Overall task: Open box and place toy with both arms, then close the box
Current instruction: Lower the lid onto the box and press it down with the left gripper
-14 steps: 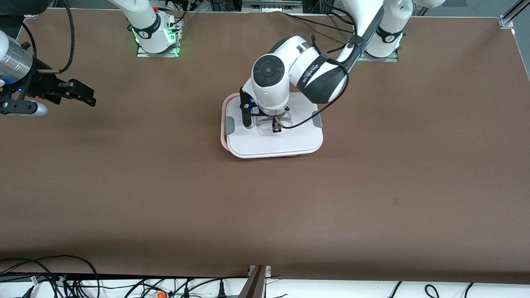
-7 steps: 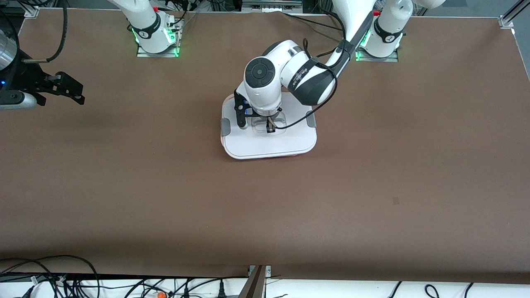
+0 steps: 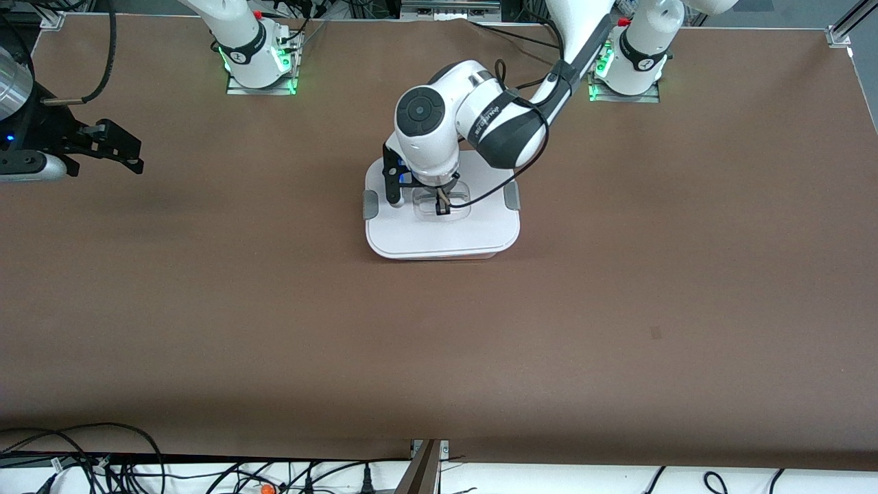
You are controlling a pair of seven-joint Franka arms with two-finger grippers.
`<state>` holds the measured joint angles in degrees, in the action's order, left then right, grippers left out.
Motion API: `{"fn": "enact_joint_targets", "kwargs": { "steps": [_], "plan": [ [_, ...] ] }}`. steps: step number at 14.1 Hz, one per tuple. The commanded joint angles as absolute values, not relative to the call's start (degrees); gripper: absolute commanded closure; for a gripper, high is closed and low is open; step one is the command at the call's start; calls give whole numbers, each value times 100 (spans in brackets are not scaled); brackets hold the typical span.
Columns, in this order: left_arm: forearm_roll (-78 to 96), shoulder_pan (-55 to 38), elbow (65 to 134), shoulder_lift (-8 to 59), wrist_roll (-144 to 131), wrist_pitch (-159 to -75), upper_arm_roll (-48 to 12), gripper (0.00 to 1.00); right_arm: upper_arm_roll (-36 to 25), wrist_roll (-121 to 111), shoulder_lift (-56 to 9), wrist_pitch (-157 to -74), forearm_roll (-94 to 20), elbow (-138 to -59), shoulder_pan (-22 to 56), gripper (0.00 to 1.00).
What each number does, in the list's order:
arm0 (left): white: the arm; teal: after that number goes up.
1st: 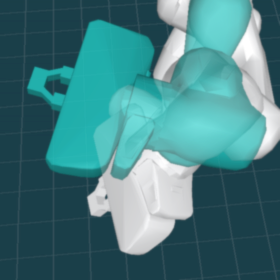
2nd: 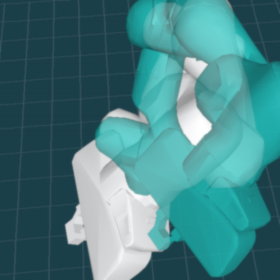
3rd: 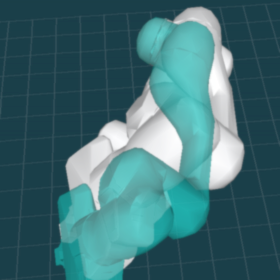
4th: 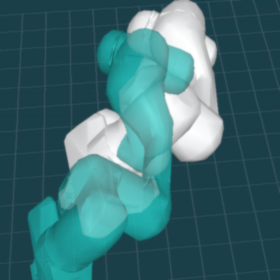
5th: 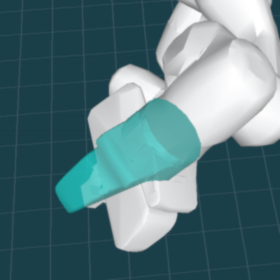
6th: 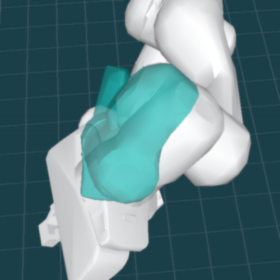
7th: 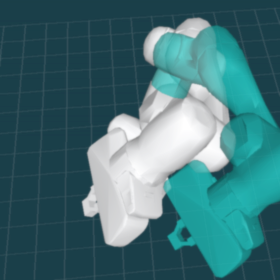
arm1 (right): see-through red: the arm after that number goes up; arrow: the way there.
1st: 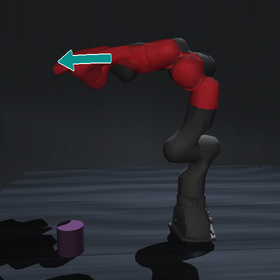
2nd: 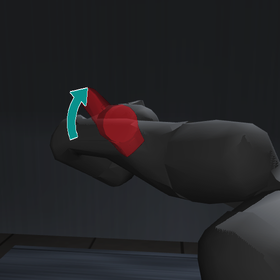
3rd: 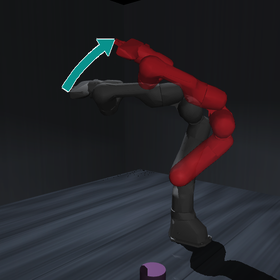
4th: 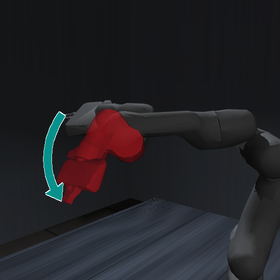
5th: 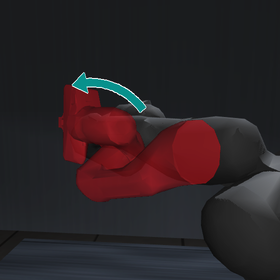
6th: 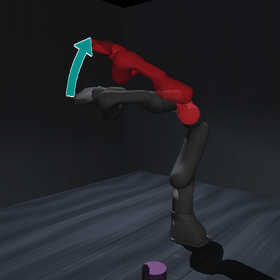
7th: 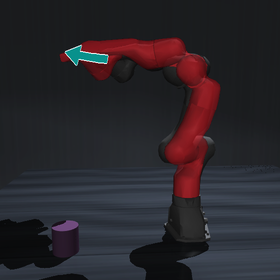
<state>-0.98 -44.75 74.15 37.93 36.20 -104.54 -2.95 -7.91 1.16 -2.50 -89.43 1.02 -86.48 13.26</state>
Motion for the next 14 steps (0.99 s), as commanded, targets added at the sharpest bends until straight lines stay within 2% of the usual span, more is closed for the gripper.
{"fn": "enact_joint_targets", "kwargs": {
  "steps": [1,14],
  "plan": [
    [-281,-4597,7392,3806,3533,-10459,-237,100,-765,44,-290,-8877,106,-8543,1345,0],
    [-501,-4597,7506,3893,3551,-10485,-229,100,-650,44,-281,-8868,132,-8543,1371,0]
  ]
}}
